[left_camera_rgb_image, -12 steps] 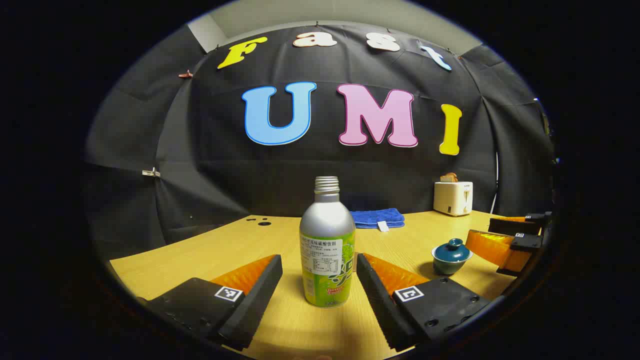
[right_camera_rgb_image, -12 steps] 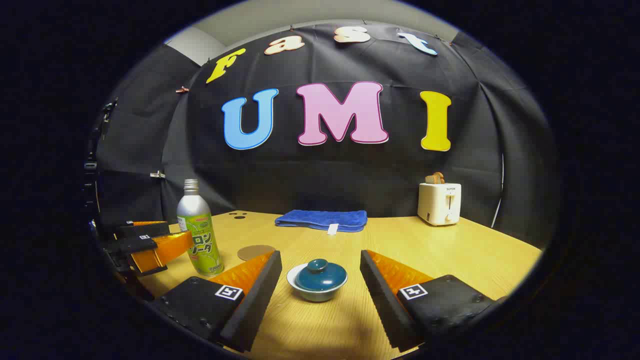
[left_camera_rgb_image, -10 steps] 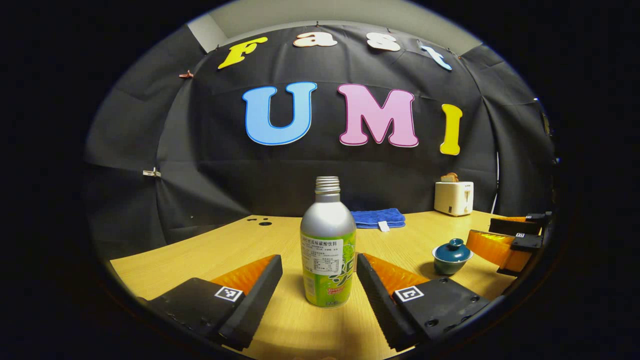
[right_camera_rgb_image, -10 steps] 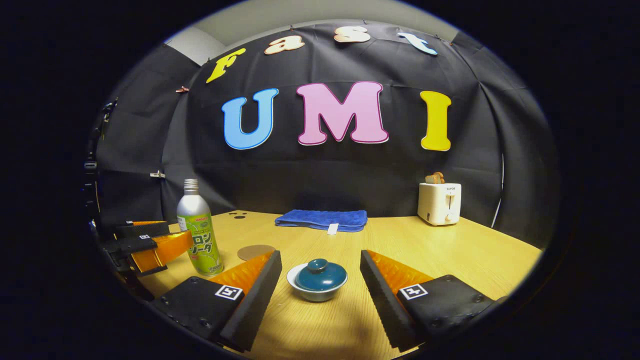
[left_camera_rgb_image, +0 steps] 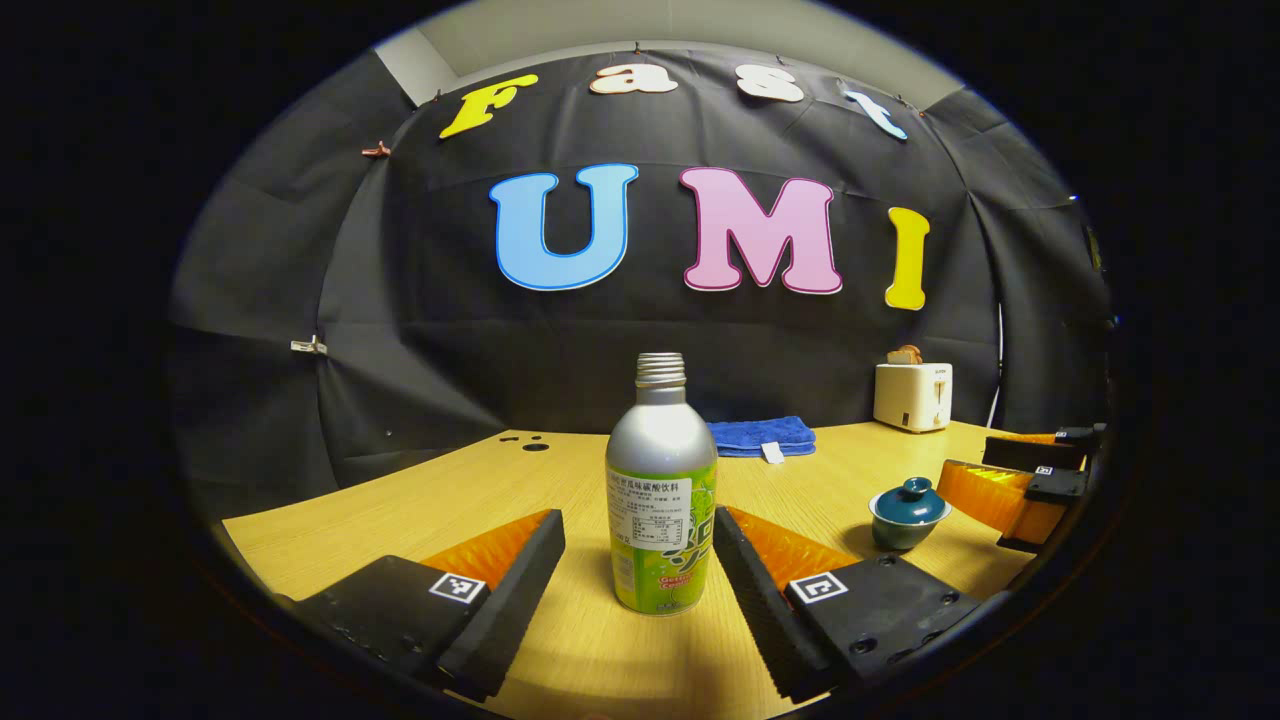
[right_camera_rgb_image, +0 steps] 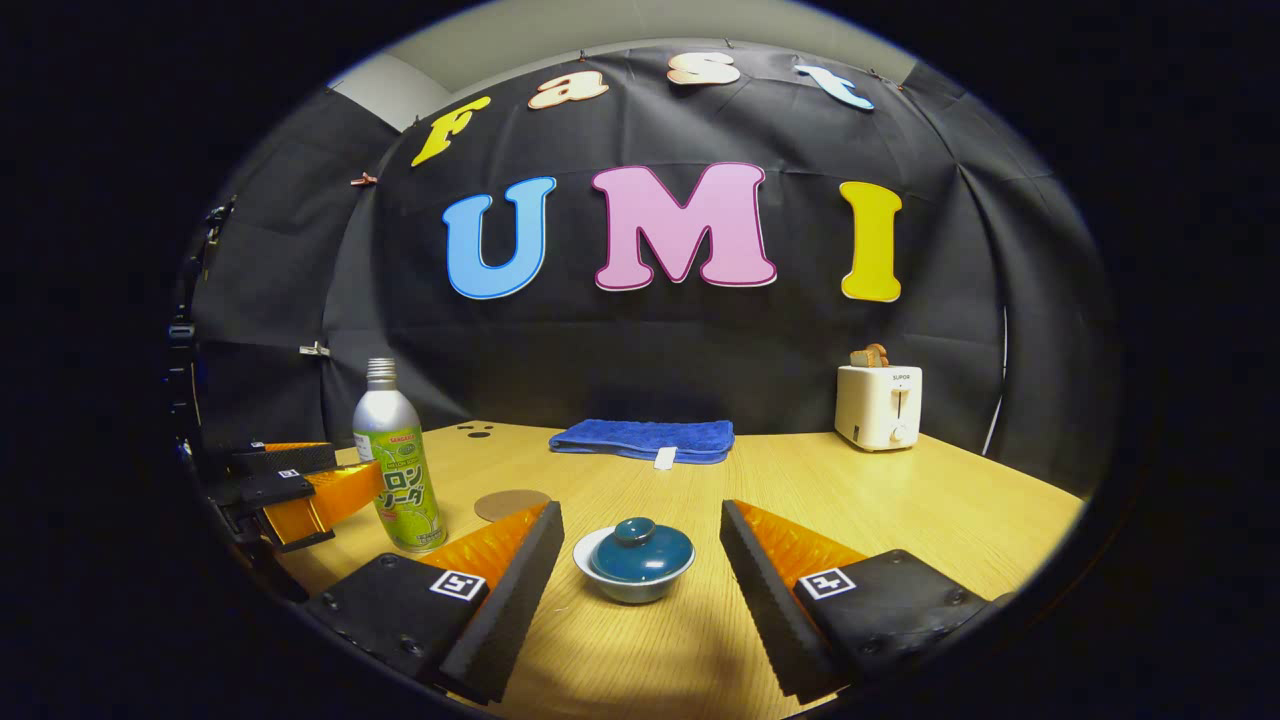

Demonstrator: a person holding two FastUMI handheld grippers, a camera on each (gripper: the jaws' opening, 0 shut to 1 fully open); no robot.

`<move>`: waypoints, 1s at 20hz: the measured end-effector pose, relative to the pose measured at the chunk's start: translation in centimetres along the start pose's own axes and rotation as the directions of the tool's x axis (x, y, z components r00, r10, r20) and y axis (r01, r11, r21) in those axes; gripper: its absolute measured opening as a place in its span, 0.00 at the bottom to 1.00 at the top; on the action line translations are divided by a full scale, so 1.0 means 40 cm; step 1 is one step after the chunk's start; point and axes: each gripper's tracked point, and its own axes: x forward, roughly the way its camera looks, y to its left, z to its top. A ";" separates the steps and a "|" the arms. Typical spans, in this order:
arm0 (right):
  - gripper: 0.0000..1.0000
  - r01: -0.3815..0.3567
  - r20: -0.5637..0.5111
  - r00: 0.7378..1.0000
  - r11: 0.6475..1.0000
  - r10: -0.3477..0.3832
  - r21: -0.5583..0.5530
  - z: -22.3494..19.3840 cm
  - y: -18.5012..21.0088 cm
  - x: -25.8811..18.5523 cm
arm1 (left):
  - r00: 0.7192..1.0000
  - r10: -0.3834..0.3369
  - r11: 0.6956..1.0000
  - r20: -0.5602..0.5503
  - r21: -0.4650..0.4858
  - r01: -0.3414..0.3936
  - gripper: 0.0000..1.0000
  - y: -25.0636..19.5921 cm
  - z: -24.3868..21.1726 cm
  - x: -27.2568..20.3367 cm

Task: Open the teacup lid with one hand, grasp the water bottle and pour water into the teacup with the other hand; after pouring, place the water bottle on the coaster and then close the teacup lid.

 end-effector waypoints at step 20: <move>0.83 -0.089 -0.169 0.984 0.978 0.057 -0.188 -0.062 0.019 0.125 | 1.000 -0.023 1.000 0.000 0.001 0.023 0.94 -0.009 0.001 0.000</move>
